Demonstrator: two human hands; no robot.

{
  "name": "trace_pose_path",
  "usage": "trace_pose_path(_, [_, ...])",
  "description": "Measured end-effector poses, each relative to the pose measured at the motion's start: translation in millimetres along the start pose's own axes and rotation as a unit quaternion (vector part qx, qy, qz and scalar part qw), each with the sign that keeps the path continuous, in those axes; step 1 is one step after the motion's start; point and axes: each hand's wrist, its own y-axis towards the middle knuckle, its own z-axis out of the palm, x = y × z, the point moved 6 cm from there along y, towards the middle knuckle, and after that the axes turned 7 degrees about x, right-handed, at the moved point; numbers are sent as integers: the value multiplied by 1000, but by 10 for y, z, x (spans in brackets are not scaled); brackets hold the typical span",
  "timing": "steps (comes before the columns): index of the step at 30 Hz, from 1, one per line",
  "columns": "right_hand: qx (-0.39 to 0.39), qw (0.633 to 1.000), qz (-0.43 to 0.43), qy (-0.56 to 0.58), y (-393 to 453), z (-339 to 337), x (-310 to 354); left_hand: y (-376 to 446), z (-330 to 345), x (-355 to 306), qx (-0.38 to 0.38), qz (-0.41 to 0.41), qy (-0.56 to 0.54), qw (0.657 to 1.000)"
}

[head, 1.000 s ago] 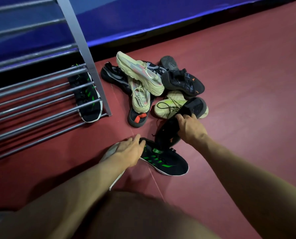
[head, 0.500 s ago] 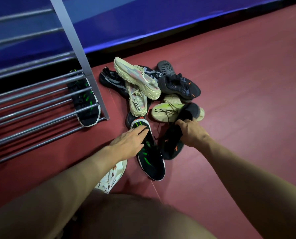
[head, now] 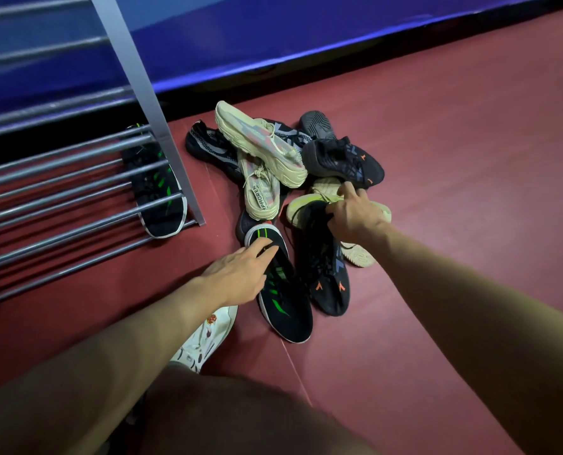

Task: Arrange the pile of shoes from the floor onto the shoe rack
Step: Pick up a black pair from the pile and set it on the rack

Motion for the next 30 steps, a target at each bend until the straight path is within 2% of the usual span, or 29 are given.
trace_pose_path(3, [1, 999, -18, 41, 66, -42, -5, 33, -3, -1, -5, 7, -11, 1000])
trace_pose_path(8, [-81, 992, 27, 92, 125, -255, -150, 68, 2, 13, 0, 12, -21, 1000])
trace_pose_path(20, [58, 998, 8, 21, 635, -321, -136, 42, -101, -54, -19, 42, -22, 999])
trace_pose_path(30, [84, 995, 47, -15, 684, -183, -162, 13, -59, -43, -14, 40, -15, 999])
